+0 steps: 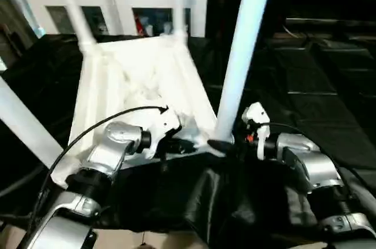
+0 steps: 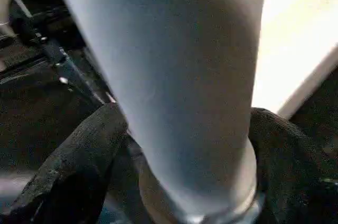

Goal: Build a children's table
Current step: Rotate leg to tighten

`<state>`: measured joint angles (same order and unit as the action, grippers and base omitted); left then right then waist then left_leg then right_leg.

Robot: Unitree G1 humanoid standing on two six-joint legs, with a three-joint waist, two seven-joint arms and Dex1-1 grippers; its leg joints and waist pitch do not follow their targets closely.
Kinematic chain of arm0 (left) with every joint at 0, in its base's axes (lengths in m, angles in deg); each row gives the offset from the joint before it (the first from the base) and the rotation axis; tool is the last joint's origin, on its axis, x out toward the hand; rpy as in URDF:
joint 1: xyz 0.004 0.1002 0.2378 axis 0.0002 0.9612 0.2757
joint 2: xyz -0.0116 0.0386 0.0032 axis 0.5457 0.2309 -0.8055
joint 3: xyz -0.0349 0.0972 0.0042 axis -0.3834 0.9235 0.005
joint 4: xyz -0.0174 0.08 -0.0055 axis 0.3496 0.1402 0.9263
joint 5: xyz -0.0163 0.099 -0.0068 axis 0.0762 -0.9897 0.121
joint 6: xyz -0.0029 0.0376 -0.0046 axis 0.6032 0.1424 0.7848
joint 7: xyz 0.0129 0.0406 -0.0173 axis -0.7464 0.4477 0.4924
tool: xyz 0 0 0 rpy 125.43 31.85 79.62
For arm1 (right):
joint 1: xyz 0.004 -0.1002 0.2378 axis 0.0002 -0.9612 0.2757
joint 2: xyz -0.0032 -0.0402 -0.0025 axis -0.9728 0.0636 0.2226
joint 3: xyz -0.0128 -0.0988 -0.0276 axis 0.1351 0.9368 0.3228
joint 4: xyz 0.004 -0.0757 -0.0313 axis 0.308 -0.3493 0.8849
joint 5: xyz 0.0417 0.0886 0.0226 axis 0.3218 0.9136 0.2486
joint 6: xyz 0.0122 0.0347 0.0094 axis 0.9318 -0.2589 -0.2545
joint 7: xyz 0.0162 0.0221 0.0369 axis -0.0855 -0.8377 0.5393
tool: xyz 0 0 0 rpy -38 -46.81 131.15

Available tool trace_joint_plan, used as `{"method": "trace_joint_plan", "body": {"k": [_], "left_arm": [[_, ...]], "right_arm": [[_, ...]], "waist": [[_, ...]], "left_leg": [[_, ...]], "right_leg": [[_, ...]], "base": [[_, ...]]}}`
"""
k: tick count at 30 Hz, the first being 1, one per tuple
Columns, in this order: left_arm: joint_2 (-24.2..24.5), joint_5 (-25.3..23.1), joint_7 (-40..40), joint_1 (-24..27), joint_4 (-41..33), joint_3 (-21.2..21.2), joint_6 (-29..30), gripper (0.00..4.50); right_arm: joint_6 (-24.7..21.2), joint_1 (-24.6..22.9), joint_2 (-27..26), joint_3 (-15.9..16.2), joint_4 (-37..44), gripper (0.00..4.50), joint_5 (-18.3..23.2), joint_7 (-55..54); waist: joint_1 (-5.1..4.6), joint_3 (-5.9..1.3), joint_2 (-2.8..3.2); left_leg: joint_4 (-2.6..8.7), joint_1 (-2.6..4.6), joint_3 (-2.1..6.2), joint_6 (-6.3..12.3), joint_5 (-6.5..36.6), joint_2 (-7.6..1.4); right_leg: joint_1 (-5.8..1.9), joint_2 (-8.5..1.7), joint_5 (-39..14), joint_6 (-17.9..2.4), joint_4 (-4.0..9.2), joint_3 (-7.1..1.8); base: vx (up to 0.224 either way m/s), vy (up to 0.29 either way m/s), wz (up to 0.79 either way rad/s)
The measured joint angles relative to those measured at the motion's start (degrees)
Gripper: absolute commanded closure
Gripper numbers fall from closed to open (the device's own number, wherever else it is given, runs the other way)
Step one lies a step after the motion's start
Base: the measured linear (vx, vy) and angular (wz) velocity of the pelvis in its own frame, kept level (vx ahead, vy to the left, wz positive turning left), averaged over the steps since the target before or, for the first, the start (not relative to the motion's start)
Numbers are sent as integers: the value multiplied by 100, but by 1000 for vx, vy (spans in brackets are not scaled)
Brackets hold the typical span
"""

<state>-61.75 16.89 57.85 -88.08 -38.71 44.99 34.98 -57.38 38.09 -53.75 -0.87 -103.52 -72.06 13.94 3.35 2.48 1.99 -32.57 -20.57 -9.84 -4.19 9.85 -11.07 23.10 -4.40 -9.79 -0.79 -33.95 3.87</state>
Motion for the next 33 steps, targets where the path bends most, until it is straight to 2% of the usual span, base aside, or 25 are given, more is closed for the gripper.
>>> {"method": "trace_joint_plan", "body": {"k": [10,12,13,16,20,23,26,29,33], "left_arm": [[89,29,384,106,-288,60,231,450],[100,49,391,111,-302,70,248,450],[100,52,385,111,-302,70,248,450],[79,51,308,111,-301,60,248,450],[-97,-7,-261,78,-133,-55,187,450],[-362,-177,-883,-147,175,-134,136,450],[-631,-306,-1520,-314,446,-165,135,450],[-773,-392,-1870,-366,530,-218,138,450],[-819,-412,-1942,-371,531,-240,138,450]], "right_arm": [[-142,-5,52,90,85,145,45,344],[-136,-8,54,94,92,153,43,346],[-125,-13,54,94,100,171,38,343],[3,-31,34,91,97,178,-12,218],[338,75,-296,-111,-247,190,-176,-647],[341,377,-721,-438,-697,199,-281,-1758],[508,550,-1123,-669,-1021,202,-416,-2881],[628,733,-1383,-720,-1265,202,-545,-3682],[854,781,-1403,-714,-1400,202,-667,-3709]], "waist": [[30,1,-2],[31,1,-2],[31,1,-2],[25,1,-1],[-41,0,-3],[-160,1,-8],[-198,-2,-4],[-230,-5,0],[-222,-10,8]], "left_leg": [[-3,-20,1,1,0,0],[-4,-21,1,1,0,0],[-4,-24,2,1,0,0],[-8,-29,2,1,0,0],[-15,-28,2,0,-3,-1],[-19,-27,2,-2,-4,0],[-22,-15,3,-2,-4,0],[-19,-1,3,-2,-3,1],[-11,5,2,-2,-1,5]], "right_leg": [[6,0,0,0,4,0],[6,0,0,0,3,0],[6,0,0,0,3,1],[6,0,0,0,1,-1],[1,0,-13,24,-8,-2],[6,0,-10,20,-7,-3],[2,0,-10,21,-10,-3],[-1,0,-10,21,-10,-2],[-1,0,-9,19,-5,-6]], "base": [[0,0,0],[0,0,0],[0,0,0],[0,0,0],[0,0,0],[0,0,0],[0,0,0],[0,0,0],[0,0,0]]}}
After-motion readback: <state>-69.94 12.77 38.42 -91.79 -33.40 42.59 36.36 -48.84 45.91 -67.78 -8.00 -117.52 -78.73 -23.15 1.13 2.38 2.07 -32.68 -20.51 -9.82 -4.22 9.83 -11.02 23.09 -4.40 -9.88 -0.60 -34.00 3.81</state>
